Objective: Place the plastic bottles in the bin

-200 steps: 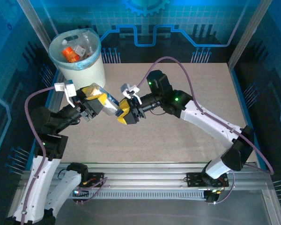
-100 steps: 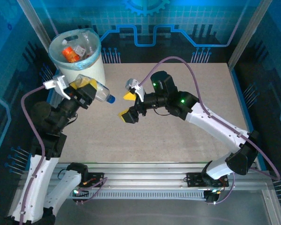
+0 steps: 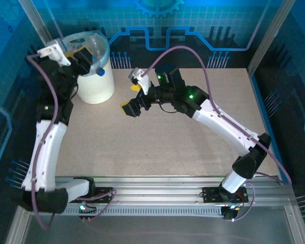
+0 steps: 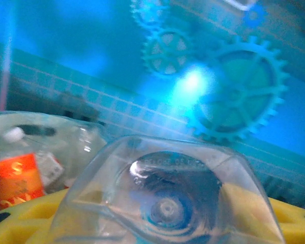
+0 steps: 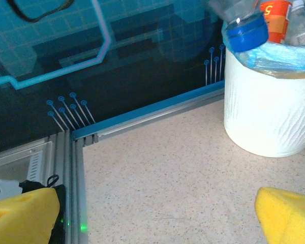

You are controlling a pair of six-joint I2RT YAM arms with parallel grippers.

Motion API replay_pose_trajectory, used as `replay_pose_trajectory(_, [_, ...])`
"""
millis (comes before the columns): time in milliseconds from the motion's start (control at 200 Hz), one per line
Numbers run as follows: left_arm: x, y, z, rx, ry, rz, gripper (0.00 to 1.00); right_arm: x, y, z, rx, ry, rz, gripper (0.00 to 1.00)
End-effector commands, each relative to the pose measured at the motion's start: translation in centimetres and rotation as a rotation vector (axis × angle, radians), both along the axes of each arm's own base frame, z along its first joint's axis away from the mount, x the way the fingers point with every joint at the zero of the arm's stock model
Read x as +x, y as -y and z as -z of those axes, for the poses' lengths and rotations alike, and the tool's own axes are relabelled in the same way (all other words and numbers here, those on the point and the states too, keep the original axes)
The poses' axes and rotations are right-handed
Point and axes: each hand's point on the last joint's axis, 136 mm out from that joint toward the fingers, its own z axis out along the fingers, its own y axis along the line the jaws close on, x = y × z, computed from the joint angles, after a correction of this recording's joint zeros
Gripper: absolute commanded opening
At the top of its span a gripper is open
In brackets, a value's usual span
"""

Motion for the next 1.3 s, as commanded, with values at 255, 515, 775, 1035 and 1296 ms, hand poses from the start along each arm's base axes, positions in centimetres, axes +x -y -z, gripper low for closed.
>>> replay_pose_trajectory(255, [10.8, -8.6, 0.7, -0.043, 0.002, -0.153, 0.59, 1.4, -0.7, 1.1, -0.059, -0.082, 0.011, 1.0])
replay_pose_trajectory(515, [16.2, -9.7, 5.8, -0.046, -0.107, -0.106, 0.68, 2.4, -0.1, 2.1, -0.09, -0.1, 0.052, 1.0])
replay_pose_trajectory(775, [17.0, -9.6, 8.3, -0.065, -0.195, -0.091, 0.9, 2.6, 0.3, 3.0, -0.106, -0.13, 0.068, 1.0])
replay_pose_trajectory(1035, [15.5, -11.7, 5.6, -0.046, -0.159, -0.228, 0.86, 2.8, 0.6, 3.0, -0.114, -0.129, 0.078, 1.0])
replay_pose_trajectory(1296, [17.9, -11.4, 7.8, -0.083, -0.279, -0.183, 0.78, 3.3, 1.1, 3.7, -0.134, -0.147, 0.095, 1.0])
